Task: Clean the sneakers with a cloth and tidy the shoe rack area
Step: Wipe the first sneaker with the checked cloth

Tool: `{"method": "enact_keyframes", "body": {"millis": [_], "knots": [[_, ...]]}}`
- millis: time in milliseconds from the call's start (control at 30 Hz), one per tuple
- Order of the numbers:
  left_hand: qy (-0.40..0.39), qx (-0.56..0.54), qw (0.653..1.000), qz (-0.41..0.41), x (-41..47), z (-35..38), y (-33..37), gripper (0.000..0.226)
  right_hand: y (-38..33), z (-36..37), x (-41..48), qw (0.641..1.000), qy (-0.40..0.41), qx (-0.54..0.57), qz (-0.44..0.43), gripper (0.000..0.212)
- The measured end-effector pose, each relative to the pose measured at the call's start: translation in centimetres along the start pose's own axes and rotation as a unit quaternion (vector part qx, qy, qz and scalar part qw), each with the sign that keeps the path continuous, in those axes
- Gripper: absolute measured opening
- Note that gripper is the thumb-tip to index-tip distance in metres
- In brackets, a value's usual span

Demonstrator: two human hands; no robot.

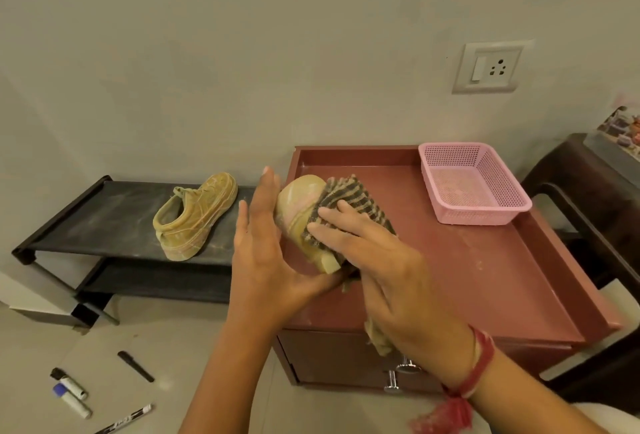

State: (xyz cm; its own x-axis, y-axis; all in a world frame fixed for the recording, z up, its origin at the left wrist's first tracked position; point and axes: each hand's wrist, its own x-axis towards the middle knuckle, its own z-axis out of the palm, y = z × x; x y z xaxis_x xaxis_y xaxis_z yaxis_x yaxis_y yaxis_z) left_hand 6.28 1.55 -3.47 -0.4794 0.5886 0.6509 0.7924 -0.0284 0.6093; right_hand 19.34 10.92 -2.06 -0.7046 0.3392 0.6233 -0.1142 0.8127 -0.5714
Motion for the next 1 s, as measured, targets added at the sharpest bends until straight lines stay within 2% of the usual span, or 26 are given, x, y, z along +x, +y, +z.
{"method": "enact_keyframes", "body": {"millis": [133, 267, 400, 500, 567, 700, 800, 900, 1000], "knots": [[0.027, 0.05, 0.998, 0.019, -0.1, 0.0, 0.1, 0.117, 1.0, 0.1, 0.9, 0.992, 0.055, 0.069, 0.095, 0.052], [0.035, 0.073, 0.996, 0.029, -0.2, -0.4, -0.2, 0.108, -0.1, 0.9, -0.1, 0.998, 0.017, 0.044, 0.028, 0.047], [0.041, 0.086, 0.995, 0.022, -0.6, -0.5, -0.3, 0.107, 1.7, 0.9, 0.8, 0.989, 0.05, 0.08, 0.117, 0.049], [0.036, 0.055, 0.998, 0.004, -0.8, -0.7, -0.4, 0.107, -0.5, 1.6, -0.5, 0.996, 0.017, 0.071, 0.051, 0.052], [0.025, 0.049, 0.998, -0.014, -1.1, -0.7, -0.5, 0.107, 0.4, 1.9, -0.9, 0.998, 0.006, 0.048, 0.038, 0.053], [0.013, 0.035, 0.997, -0.073, -1.4, -1.1, -0.5, 0.104, 4.5, 1.4, -0.1, 0.984, 0.029, 0.053, 0.165, 0.05], [-0.018, 0.042, 0.994, -0.096, -1.7, -1.2, -0.5, 0.102, 5.1, 0.4, 0.0, 0.961, 0.081, 0.086, 0.249, 0.051], [-0.064, 0.099, 0.985, -0.123, -1.9, -1.0, -0.3, 0.106, 3.3, 0.2, 0.3, 0.972, 0.092, 0.07, 0.204, 0.047], [-0.096, 0.126, 0.974, -0.159, -2.0, -0.7, 0.1, 0.106, 0.8, 1.9, -0.6, 0.997, -0.014, 0.006, 0.073, 0.043]]}}
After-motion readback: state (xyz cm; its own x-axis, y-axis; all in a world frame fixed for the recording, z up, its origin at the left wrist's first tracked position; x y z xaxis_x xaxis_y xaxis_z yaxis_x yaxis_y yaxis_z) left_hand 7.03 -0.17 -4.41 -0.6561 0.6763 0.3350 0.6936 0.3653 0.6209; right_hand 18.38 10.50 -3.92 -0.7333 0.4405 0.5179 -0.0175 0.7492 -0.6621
